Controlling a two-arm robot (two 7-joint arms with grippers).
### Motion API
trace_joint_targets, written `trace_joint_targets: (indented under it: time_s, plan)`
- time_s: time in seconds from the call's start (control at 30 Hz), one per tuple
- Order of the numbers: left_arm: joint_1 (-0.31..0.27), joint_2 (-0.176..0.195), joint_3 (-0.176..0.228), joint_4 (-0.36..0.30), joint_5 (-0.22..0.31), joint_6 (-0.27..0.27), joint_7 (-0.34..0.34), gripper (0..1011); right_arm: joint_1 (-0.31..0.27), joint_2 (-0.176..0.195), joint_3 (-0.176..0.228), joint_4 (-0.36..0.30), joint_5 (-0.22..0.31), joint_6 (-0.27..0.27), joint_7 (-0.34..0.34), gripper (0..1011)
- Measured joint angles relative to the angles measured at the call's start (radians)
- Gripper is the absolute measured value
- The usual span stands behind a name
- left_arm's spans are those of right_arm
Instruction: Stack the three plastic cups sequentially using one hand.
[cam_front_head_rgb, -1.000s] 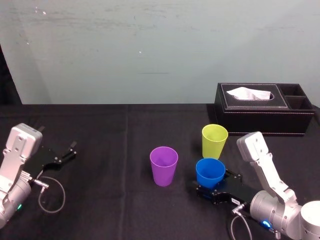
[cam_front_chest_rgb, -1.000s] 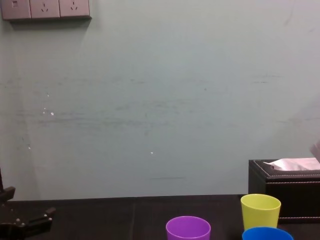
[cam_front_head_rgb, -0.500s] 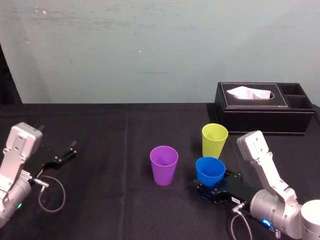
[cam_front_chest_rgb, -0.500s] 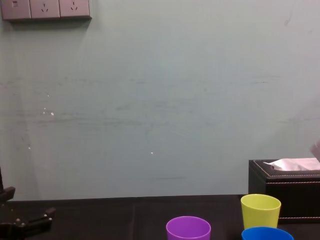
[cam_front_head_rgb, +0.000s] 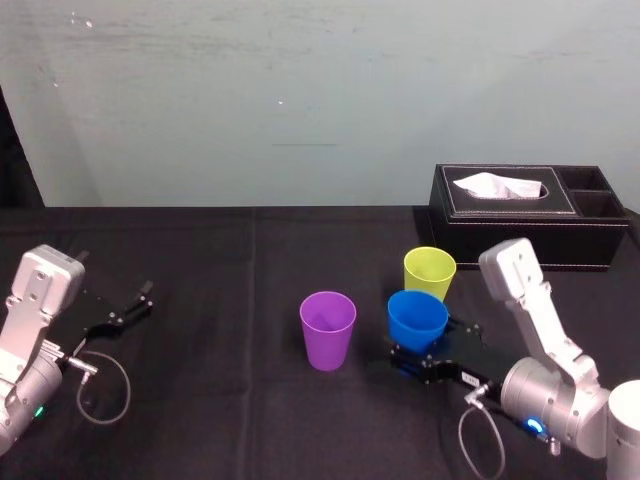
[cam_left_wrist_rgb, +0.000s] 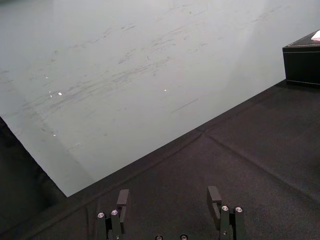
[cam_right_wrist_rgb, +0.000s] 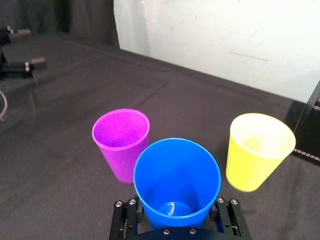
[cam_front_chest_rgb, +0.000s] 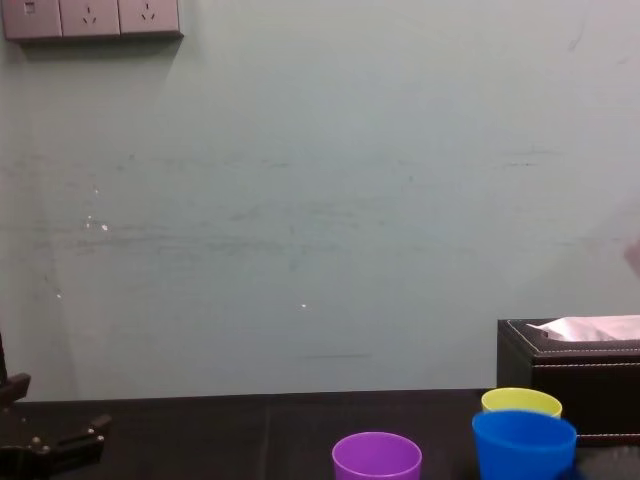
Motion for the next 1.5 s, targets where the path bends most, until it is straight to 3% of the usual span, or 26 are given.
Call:
trace_joint_targets:
  time_s: [0.23,0.5,1.5]
  plan:
    - [0.000,0.000,0.000,0.000,0.000,0.000,0.000,1000,0.035,0.003,0.009,-0.014,0.033,0.024,0.019,715]
    - [0.000,0.000,0.000,0.000,0.000,0.000,0.000,1000,0.088,0.002,-0.016,-0.017,0.046,0.038,0.025,715]
    - [0.000,0.000,0.000,0.000,0.000,0.000,0.000,1000,0.197,-0.050,-0.090,0.034,0.062,0.008,0.017,715]
